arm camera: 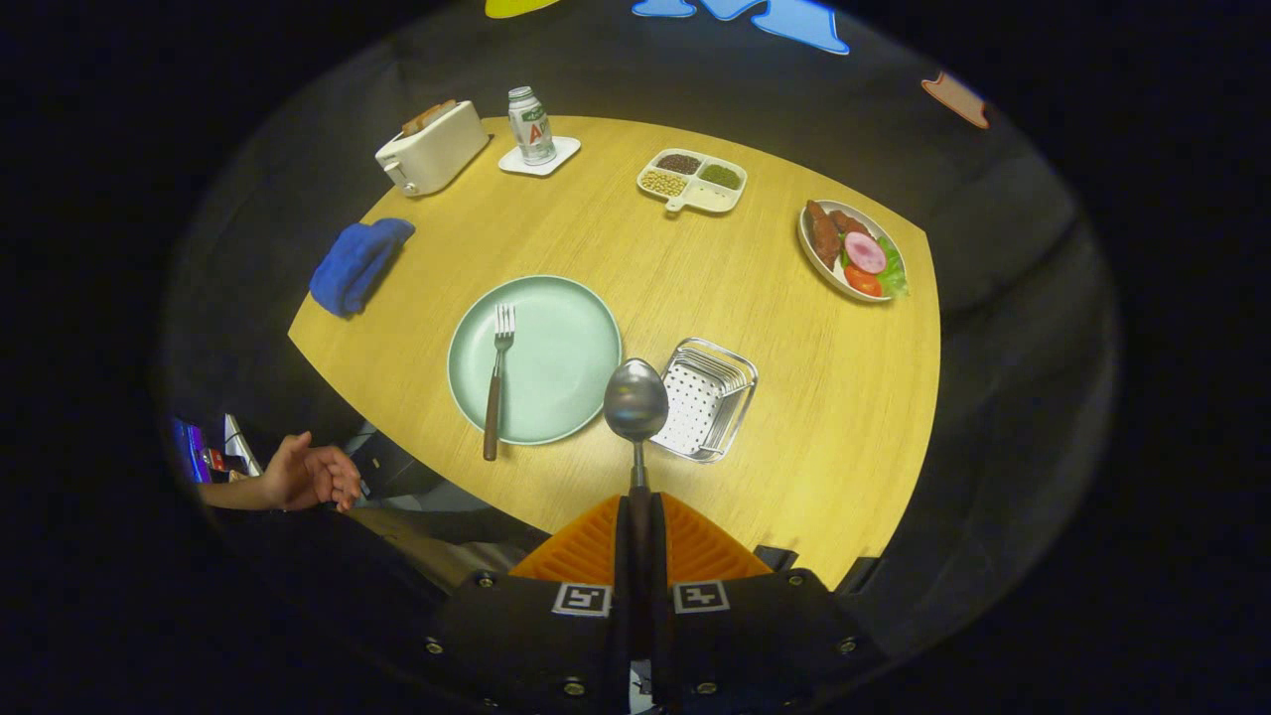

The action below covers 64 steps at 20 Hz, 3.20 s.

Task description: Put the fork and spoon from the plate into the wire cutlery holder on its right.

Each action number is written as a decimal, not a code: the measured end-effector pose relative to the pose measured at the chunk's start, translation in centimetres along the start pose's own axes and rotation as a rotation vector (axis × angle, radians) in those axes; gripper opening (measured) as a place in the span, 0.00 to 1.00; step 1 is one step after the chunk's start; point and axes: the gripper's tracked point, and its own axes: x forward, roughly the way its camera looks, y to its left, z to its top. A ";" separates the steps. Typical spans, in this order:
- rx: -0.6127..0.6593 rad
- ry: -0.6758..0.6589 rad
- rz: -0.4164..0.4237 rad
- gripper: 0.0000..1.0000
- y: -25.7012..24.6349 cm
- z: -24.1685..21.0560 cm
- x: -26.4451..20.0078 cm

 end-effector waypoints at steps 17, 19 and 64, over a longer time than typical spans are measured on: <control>-0.013 0.313 -0.035 0.09 -2.8 1.2 9.1; -0.018 0.334 -0.015 0.09 -2.7 1.6 9.5; 0.062 -0.003 0.155 0.57 17.0 4.3 11.3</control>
